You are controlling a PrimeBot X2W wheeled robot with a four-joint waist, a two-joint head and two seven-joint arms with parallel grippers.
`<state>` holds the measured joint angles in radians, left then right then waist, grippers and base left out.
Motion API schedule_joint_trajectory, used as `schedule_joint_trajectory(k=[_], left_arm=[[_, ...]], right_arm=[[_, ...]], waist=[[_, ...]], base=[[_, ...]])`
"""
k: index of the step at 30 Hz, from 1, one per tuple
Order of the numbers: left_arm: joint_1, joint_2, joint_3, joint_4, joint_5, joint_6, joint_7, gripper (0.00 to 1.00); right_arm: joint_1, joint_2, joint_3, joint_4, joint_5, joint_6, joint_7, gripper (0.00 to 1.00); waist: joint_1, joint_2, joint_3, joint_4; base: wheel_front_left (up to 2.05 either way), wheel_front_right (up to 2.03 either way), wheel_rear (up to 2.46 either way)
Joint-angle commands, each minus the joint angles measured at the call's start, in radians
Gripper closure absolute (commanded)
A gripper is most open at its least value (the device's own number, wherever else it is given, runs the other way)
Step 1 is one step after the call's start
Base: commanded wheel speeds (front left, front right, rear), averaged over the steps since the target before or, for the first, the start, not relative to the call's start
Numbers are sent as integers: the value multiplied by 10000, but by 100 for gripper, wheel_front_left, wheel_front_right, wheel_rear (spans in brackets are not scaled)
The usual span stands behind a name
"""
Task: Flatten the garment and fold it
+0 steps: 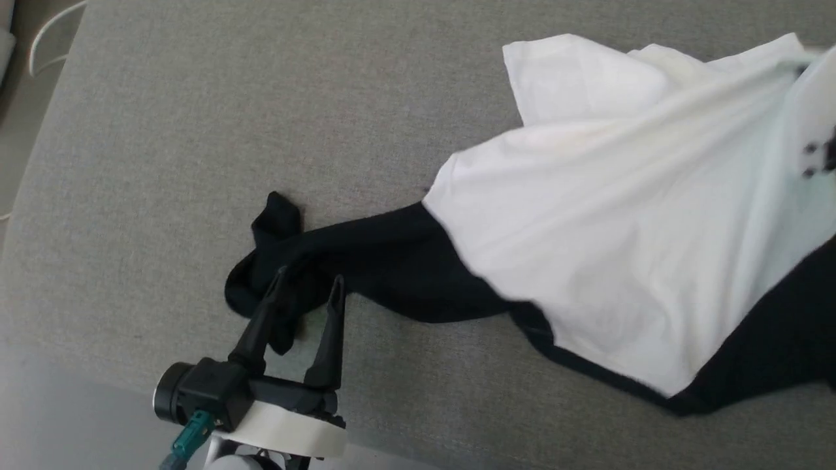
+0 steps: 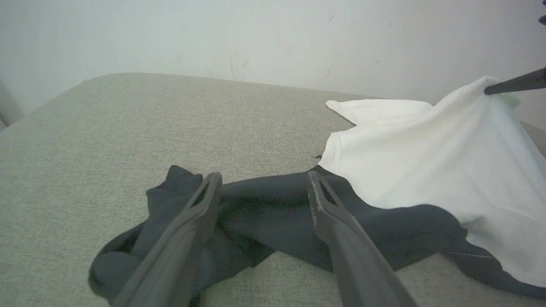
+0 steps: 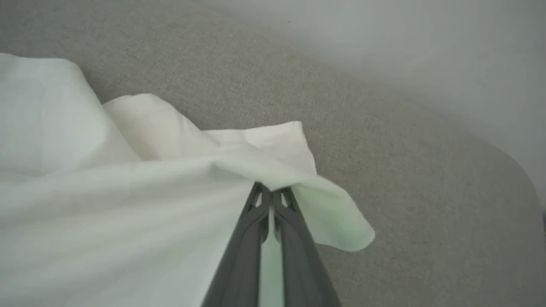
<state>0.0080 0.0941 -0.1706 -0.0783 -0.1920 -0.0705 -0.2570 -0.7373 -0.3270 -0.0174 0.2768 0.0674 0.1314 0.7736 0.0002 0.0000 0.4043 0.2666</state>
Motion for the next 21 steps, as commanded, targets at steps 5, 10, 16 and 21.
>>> schedule_joint_trajectory(k=[5,10,16,21], left_arm=[[-336,-210,-133,190,-69,-214,-47,0],[-474,-295,-232,426,-75,-327,-47,0],[-698,-356,-362,570,-31,-426,-47,0],[-705,-378,-283,591,50,-462,-47,0]], right_arm=[[-1514,-694,225,31,-508,-7,-354,100],[-2182,-793,210,927,-1119,-7,-812,100],[-2270,-360,-323,2208,-1818,-7,-1657,0],[-2225,71,-651,2729,-1791,-7,-2291,0]], waist=[[-2,0,689,786],[-2,0,973,1292],[-2,0,944,1438],[-2,0,549,1017]], base=[[0,0,0],[0,0,0],[0,0,0],[0,0,0]])
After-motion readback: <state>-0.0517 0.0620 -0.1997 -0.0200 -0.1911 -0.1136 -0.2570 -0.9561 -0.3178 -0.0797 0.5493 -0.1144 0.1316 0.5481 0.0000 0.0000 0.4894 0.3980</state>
